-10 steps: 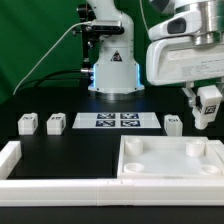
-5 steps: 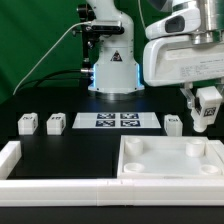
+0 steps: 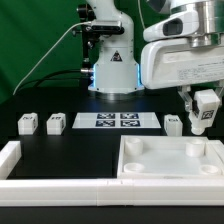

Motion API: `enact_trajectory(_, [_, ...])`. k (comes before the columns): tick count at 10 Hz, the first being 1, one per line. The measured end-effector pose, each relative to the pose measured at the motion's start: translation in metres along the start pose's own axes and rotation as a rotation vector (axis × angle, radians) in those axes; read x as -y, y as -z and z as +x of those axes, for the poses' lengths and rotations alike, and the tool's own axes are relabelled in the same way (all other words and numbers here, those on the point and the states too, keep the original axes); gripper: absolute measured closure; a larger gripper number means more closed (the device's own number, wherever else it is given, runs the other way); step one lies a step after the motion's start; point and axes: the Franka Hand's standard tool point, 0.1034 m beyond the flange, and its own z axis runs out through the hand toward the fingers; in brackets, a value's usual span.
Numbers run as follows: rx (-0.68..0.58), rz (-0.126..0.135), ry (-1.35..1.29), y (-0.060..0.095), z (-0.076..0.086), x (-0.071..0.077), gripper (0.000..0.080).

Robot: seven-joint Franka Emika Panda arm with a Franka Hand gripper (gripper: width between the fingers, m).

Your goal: Assemble one leg

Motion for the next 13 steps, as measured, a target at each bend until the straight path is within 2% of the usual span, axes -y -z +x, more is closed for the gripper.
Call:
enact_trajectory(3, [0.021,0.004,-0.010,0.005,0.040,-0.009,0.0506])
enact_trajectory(6, [-0.005,0.002,-0.010,0.001,0.036,-0.009,0.0506])
enact_trajectory(7, [-0.063,-0.002,-0.011,0.001,0.041,-0.010,0.0506])
enact_trajectory(8, [-0.180,-0.010,-0.010,0.002,0.044,-0.013,0.0506])
enact_trajectory(9, [-0.128,-0.014,0.001,-0.003,0.035,-0.022,0.0506])
enact_trajectory(11, [-0.153,-0.019,0.010,0.003,0.060,-0.033,0.0506])
enact_trajectory(13, [-0.181,-0.026,0.034,0.000,0.067,-0.037,0.0506])
